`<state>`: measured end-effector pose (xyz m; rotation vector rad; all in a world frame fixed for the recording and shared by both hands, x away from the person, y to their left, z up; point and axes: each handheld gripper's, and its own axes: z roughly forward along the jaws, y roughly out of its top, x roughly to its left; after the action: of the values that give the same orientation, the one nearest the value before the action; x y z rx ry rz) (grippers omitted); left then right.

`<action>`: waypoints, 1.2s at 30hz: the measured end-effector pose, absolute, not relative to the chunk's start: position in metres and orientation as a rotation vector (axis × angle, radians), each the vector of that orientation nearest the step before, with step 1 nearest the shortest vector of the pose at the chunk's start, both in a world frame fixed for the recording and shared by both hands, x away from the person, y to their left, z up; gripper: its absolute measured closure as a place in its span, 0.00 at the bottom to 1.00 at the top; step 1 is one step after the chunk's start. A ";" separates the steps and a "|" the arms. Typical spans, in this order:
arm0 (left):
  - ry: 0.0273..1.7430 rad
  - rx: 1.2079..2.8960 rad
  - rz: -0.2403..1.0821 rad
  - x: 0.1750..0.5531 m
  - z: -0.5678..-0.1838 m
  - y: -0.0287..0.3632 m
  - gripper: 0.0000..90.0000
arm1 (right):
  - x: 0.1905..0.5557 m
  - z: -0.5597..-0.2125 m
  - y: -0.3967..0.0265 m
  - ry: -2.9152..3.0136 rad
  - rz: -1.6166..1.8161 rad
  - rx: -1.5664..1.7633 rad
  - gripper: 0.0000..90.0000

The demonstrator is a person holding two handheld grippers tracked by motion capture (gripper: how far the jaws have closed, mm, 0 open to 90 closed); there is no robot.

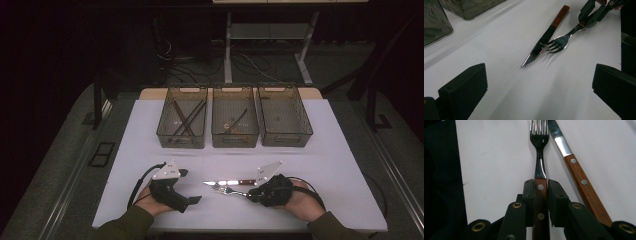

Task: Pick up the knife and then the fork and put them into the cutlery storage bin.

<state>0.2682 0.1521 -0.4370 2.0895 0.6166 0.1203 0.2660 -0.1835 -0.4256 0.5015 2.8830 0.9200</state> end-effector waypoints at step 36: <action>0.594 2.084 0.114 0.269 -0.439 0.153 0.00 | 0.313 -0.372 -0.252 2.633 1.071 0.805 0.86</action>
<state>0.2690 0.1527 -0.4388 2.0843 0.5937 0.1141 0.3129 -0.2518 -0.3720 0.8052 2.6327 1.0709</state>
